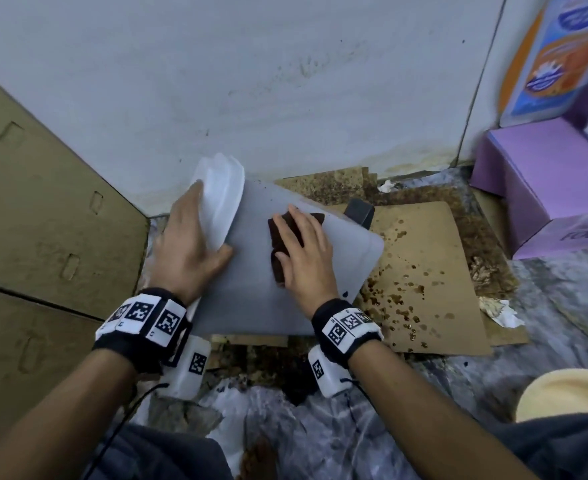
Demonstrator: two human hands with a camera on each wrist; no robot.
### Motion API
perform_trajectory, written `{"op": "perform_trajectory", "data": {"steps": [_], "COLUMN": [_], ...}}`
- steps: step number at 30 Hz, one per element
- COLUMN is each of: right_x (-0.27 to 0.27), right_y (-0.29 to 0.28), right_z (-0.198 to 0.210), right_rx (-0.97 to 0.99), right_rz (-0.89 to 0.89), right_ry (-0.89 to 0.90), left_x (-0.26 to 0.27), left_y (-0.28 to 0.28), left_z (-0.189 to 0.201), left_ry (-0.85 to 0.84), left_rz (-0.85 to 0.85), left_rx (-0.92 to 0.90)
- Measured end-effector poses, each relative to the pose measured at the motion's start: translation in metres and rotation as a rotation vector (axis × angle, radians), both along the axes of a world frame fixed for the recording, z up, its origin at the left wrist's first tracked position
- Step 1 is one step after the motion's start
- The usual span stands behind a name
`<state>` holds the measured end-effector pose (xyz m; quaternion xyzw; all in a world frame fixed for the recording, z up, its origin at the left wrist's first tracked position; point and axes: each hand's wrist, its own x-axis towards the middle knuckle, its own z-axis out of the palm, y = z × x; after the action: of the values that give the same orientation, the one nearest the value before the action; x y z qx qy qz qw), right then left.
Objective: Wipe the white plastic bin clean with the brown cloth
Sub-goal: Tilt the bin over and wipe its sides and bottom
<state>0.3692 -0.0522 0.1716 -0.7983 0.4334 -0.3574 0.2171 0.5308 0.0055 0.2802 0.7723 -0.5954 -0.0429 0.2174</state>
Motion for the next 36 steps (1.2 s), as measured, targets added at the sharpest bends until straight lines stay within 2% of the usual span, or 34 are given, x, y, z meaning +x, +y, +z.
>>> {"op": "perform_trajectory", "data": {"steps": [4, 8, 11, 16, 18, 20, 22, 24, 33, 36], "right_x": [-0.013, -0.014, -0.008, 0.001, 0.006, 0.011, 0.019, 0.027, 0.044, 0.04], "right_y": [0.001, 0.007, 0.008, -0.004, -0.005, 0.001, 0.011, 0.021, 0.039, 0.039], "right_z": [-0.013, -0.01, 0.009, 0.054, 0.06, 0.06, 0.054, 0.047, 0.043, 0.036], "right_rx": [0.022, 0.002, -0.01, 0.02, 0.095, 0.176, 0.179, 0.183, 0.19, 0.173], "right_rz": [-0.022, -0.042, -0.014, 0.013, 0.014, 0.035, 0.053, 0.047, 0.066, 0.048], "right_ry": [-0.058, -0.161, -0.272, -0.444, -0.48, -0.463, -0.321, -0.192, -0.164, -0.147], "left_x": [-0.004, -0.001, -0.002, 0.001, 0.002, 0.002, 0.001, -0.002, 0.007, 0.005], "left_y": [0.008, 0.008, 0.01, 0.016, 0.018, 0.019, 0.017, 0.012, -0.016, -0.02], "left_z": [-0.024, -0.023, -0.023, -0.03, -0.026, -0.018, -0.012, -0.007, -0.009, -0.01], "left_ry": [0.067, 0.056, 0.068, 0.093, 0.22, 0.489, 0.716, 0.785, 0.534, 0.51], "left_rz": [0.009, -0.02, -0.021, -0.132, -0.138, -0.091, -0.029, 0.079, 0.268, 0.288], "left_rx": [-0.04, -0.031, 0.022, -0.037, 0.01, 0.068, 0.045, -0.027, -0.036, -0.031]}}
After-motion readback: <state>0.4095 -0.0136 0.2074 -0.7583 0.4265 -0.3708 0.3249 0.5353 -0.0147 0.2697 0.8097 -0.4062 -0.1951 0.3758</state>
